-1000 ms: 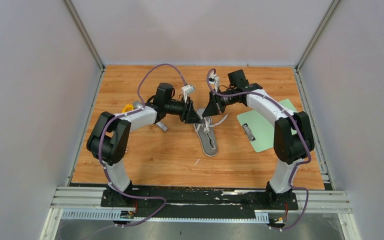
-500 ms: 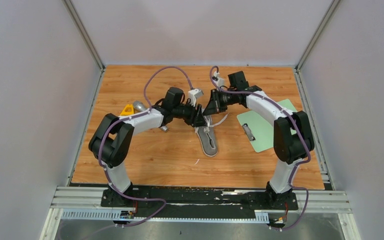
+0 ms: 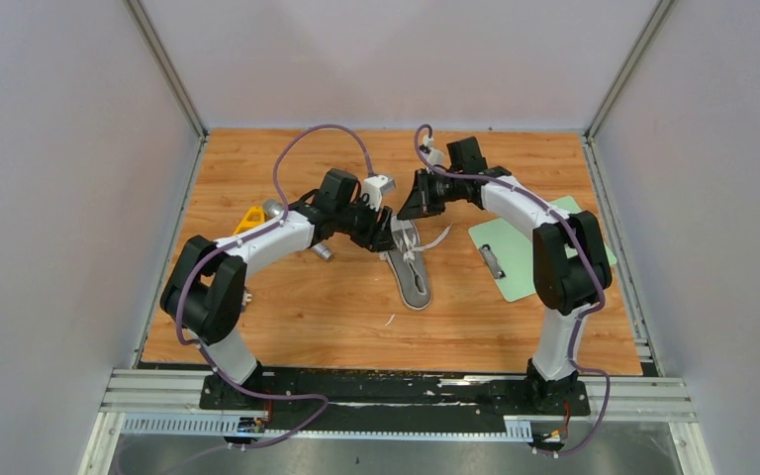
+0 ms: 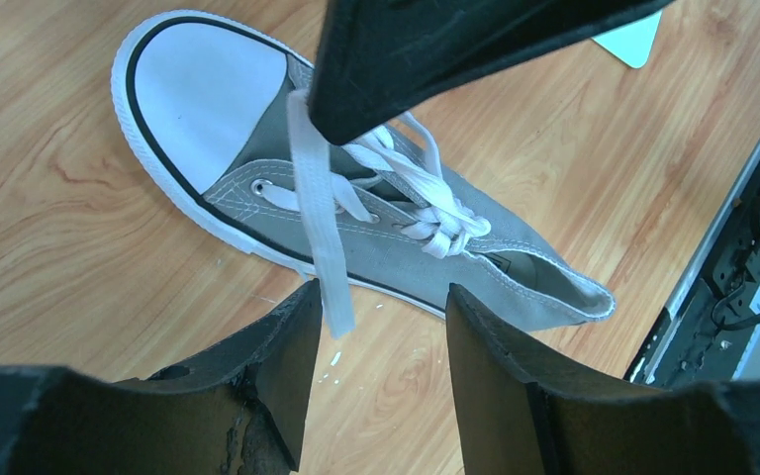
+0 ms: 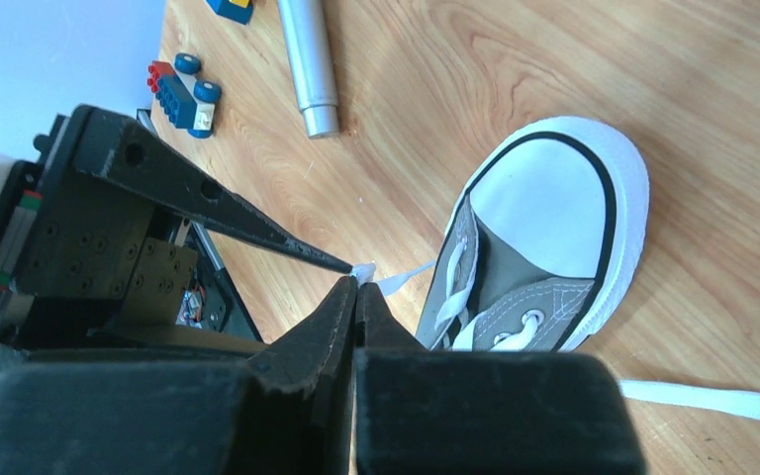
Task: Tie the shoes
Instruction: Wrap the shoelace around the shoelace.
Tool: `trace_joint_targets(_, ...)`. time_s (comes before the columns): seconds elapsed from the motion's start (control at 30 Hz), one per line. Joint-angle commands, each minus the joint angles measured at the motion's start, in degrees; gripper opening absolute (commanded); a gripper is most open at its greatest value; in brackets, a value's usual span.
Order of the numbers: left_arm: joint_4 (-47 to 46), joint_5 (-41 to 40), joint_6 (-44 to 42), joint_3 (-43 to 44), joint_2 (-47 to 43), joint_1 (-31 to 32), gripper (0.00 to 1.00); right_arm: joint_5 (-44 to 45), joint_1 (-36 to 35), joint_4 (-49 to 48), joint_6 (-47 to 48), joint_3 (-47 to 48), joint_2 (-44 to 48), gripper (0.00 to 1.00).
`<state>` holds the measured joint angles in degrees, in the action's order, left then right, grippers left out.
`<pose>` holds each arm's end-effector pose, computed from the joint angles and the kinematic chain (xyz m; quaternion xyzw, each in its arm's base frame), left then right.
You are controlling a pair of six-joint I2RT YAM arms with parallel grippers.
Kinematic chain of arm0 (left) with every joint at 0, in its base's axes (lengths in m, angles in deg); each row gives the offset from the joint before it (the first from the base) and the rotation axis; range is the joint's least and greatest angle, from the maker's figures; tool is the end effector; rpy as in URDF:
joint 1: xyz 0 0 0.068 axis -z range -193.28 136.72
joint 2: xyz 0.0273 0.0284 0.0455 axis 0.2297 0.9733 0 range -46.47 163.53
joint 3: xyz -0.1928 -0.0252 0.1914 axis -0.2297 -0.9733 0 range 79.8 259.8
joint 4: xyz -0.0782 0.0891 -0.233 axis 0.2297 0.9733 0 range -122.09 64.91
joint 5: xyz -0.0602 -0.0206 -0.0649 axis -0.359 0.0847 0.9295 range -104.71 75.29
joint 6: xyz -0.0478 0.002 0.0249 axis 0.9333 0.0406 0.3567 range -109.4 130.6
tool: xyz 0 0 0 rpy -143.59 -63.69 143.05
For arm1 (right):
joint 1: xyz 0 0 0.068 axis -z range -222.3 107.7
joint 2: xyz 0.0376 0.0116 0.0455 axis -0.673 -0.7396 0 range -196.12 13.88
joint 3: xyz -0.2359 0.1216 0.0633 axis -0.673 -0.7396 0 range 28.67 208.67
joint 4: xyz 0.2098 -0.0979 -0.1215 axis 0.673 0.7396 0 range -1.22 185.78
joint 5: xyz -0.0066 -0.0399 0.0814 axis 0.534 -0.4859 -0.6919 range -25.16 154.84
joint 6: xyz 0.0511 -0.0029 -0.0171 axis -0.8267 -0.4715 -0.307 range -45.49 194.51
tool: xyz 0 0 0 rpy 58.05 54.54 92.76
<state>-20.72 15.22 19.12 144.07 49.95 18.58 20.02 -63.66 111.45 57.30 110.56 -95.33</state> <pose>0.3006 -0.2077 0.2240 0.2794 0.8487 -0.3543 0.2759 0.3781 0.1747 0.2276 -0.1617 0.8635 0.4425 0.1802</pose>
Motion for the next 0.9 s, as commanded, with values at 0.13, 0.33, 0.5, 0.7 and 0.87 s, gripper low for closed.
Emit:
trace_joint_targets(0.13, -3.2, 0.4, 0.1, 0.8, -1.2, 0.4, 0.60, 0.7, -0.8, -4.1, -3.8, 5.9, -1.6, 0.00)
trace_joint_targets(0.33, -5.3, -1.1, 0.0, 2.7, 1.4, 0.5, 0.61, 1.1, -1.5, -5.3, -5.2, 6.8, -2.2, 0.00)
trace_joint_targets(0.5, -4.9, -0.5, 0.3, 3.9, 2.2, 0.5, 0.68, 2.6, -1.8, -5.5, -6.5, 5.7, -1.7, 0.00)
trace_joint_targets(0.7, -5.2, 0.7, 0.4, 2.1, 0.8, 0.5, 0.70, 5.0, -2.1, -6.1, -8.6, 5.1, -1.1, 0.00)
trace_joint_targets(0.87, -7.0, 1.0, 1.6, 1.1, 1.3, 0.8, 0.67, 5.0, -2.2, -6.9, -9.5, 6.1, -1.6, 0.00)
